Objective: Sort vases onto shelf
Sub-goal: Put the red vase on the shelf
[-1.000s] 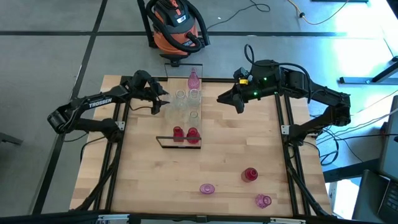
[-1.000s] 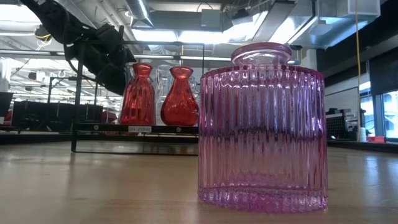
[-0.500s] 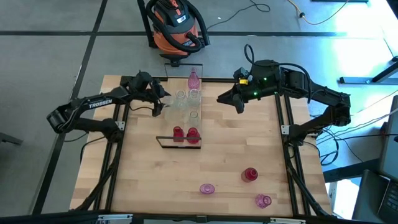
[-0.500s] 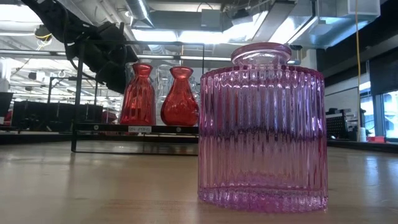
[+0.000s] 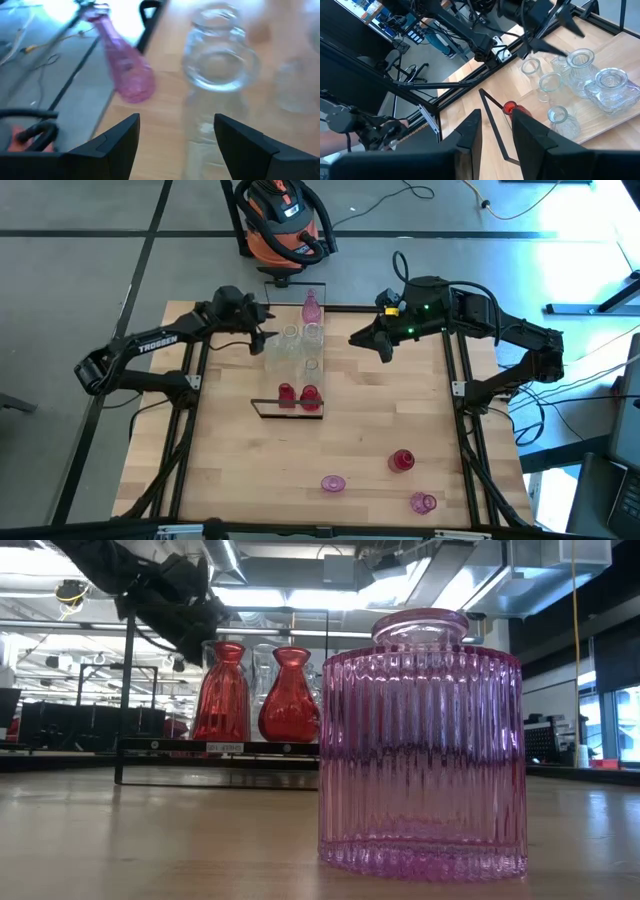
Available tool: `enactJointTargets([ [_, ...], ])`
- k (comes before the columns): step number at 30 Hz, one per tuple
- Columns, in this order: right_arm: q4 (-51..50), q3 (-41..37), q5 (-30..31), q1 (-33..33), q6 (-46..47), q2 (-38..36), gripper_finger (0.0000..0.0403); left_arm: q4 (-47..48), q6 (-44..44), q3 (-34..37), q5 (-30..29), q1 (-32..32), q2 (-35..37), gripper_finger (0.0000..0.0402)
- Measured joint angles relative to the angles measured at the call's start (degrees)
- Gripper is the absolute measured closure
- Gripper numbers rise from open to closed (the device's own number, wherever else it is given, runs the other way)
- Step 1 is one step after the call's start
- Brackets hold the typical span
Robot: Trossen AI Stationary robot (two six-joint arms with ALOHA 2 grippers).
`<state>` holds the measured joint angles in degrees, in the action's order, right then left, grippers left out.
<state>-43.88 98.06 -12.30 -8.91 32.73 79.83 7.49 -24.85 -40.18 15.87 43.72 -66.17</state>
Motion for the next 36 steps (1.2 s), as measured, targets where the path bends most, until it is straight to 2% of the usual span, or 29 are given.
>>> enactJointTargets([
  [6,-4.36,0.00,-0.19,0.00,-0.20,0.00,0.0312,8.34,3.55,-7.36,-6.36,0.13,1.23,0.0154],
  [10,-9.66,0.00,0.37,0.20,-1.20,0.00,0.0312,17.69,9.21,-13.69,-6.18,0.13,3.39,0.0154],
  [12,-11.77,0.00,2.12,1.46,-1.40,0.00,0.0312,22.97,12.92,-17.03,-4.19,0.12,4.93,0.0154],
  [17,-16.37,0.00,5.20,5.49,-3.32,0.00,0.0312,34.88,24.27,-23.44,9.12,-0.93,8.92,0.0154],
  [22,-18.71,-2.70,5.03,10.51,-5.31,-0.07,0.0312,35.67,40.19,-23.74,30.07,-5.31,13.84,0.0154],
  [24,-21.36,-4.35,3.97,13.03,-5.36,-0.08,0.0312,35.75,45.69,-23.74,33.09,-9.17,15.21,0.0154],
  [26,-25.25,-6.41,3.15,16.16,-4.35,-0.22,0.0312,35.84,49.88,-23.69,30.81,-14.06,16.38,0.0154],
  [31,-35.63,-12.97,5.10,26.31,4.04,-1.06,0.0312,35.94,56.12,-23.63,16.98,-26.52,18.95,0.0154],
  [33,-36.22,-16.23,6.25,30.07,9.61,-1.87,0.0312,35.90,58.65,-23.63,10.26,-31.10,19.05,0.0154],
  [36,-31.41,-21.32,5.77,34.35,17.65,-3.24,0.0312,35.88,61.28,-23.57,0.70,-36.86,18.82,0.0154],
])
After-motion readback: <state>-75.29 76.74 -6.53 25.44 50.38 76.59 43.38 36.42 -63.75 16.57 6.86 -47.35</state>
